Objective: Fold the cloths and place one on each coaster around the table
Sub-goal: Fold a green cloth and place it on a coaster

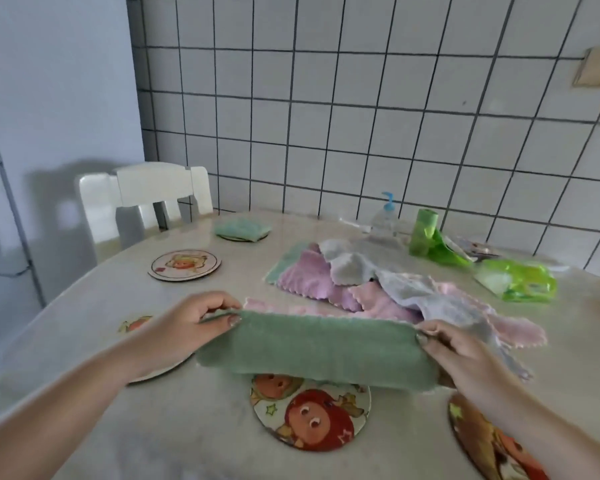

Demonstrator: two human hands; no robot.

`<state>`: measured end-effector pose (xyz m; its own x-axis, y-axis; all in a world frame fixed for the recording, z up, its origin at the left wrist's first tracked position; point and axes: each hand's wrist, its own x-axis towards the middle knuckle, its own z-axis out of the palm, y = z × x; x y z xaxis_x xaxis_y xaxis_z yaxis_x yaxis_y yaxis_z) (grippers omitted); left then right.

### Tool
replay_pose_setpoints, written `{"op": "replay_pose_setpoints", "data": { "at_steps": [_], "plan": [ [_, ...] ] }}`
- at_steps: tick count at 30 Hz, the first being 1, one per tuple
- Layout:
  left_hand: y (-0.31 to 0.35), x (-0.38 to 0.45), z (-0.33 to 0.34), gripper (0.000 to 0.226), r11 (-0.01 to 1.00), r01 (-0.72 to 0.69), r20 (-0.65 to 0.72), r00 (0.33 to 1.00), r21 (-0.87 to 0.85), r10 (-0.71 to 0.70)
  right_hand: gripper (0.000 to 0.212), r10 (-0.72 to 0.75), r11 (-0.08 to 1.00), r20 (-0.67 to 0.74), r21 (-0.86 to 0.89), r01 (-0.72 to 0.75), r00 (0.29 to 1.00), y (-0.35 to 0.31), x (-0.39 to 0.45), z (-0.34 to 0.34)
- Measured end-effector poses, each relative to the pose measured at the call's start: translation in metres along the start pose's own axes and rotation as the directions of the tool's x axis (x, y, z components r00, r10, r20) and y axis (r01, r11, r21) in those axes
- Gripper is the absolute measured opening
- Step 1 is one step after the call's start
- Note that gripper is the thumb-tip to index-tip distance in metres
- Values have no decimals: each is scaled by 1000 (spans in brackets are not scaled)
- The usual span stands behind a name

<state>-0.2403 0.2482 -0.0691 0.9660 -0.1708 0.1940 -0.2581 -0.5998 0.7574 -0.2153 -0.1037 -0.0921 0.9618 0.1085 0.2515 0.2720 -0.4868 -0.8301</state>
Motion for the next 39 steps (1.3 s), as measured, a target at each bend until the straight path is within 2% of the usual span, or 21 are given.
{"op": "replay_pose_setpoints", "data": {
  "at_steps": [3,7,10,13,16,19,22,25,29,39],
  "plan": [
    [-9,-13,16,12,995,60,65,996,78,-65,26,64,998,74,-30,-62,995,19,-18,7],
    [-14,-18,28,10,985,164,142,975,54,-170,18,165,986,125,-36,-162,978,34,-31,9],
    [-13,-20,28,12,940,335,299,906,-68,-301,14,235,971,200,-17,-237,951,34,-35,4],
    [-12,-20,27,18,905,401,425,850,-139,-312,11,269,961,260,-14,-275,928,32,-33,-3],
    [-16,-10,31,17,921,374,298,897,-113,-328,15,275,962,213,-60,-268,938,29,-26,-4],
    [-26,8,34,11,973,230,112,966,25,-231,14,259,954,105,-181,-237,960,32,-13,-2],
    [-36,27,39,3,987,136,16,990,87,-138,9,230,925,66,-324,-198,971,29,3,1],
    [-49,47,42,5,983,112,-40,993,147,-107,7,203,893,21,-415,-176,979,32,20,4],
    [-58,65,44,11,964,137,-104,988,226,-116,8,210,879,3,-439,-187,978,36,38,9],
    [-68,82,48,26,936,169,-148,981,308,-128,10,184,840,-4,-518,-160,983,42,57,17]
  ]
}}
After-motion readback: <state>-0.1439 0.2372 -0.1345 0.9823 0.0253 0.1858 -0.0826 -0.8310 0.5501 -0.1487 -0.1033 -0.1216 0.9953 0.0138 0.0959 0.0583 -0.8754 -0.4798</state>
